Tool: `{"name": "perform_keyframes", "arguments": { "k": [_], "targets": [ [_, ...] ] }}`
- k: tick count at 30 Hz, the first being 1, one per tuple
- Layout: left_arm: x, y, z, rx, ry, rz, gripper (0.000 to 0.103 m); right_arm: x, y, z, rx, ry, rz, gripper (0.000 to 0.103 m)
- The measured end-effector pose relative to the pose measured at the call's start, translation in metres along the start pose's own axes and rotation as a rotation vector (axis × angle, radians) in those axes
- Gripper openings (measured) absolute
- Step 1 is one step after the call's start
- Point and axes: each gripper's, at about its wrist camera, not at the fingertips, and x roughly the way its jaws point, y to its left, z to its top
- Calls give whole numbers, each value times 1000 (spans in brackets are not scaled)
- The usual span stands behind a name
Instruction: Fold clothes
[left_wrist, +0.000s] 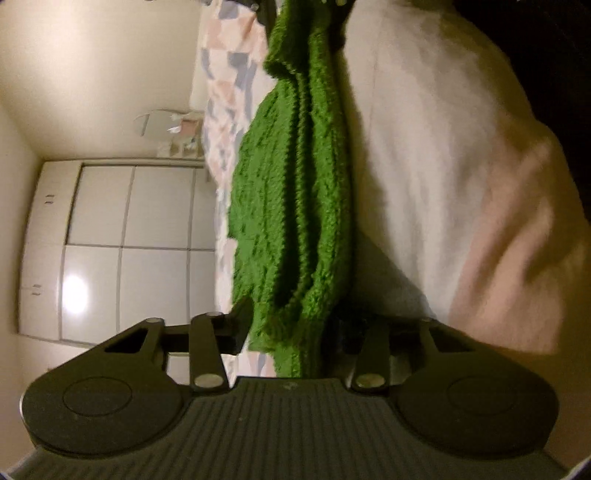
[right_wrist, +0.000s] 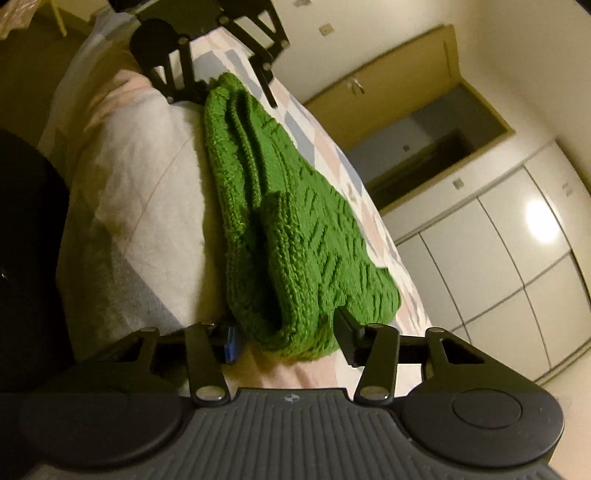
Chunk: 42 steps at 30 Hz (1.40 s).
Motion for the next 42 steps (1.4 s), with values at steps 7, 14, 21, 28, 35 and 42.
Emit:
{"name": "perform_keyframes", "arguments": {
  "k": [7, 14, 21, 28, 35, 42],
  "targets": [
    [14, 41, 11, -167, 72, -127, 15, 4, -21, 8, 23, -6, 50, 16],
    [-9, 81, 41, -309, 65, -143, 13, -23, -74, 15, 166, -32, 60, 15],
    [-68, 68, 93, -403, 33, -180, 13, -78, -76, 0, 173, -10, 105, 14],
    [-120, 56, 123, -542, 57, -189, 14, -133, -54, -6, 160, 10, 279, 15],
    [-105, 135, 89, -700, 13, -169, 15, -105, -127, 10, 268, -26, 305, 15],
    [-2, 188, 38, -882, 77, -306, 17, 3, -210, 6, 477, -1, 369, 16]
  ]
}}
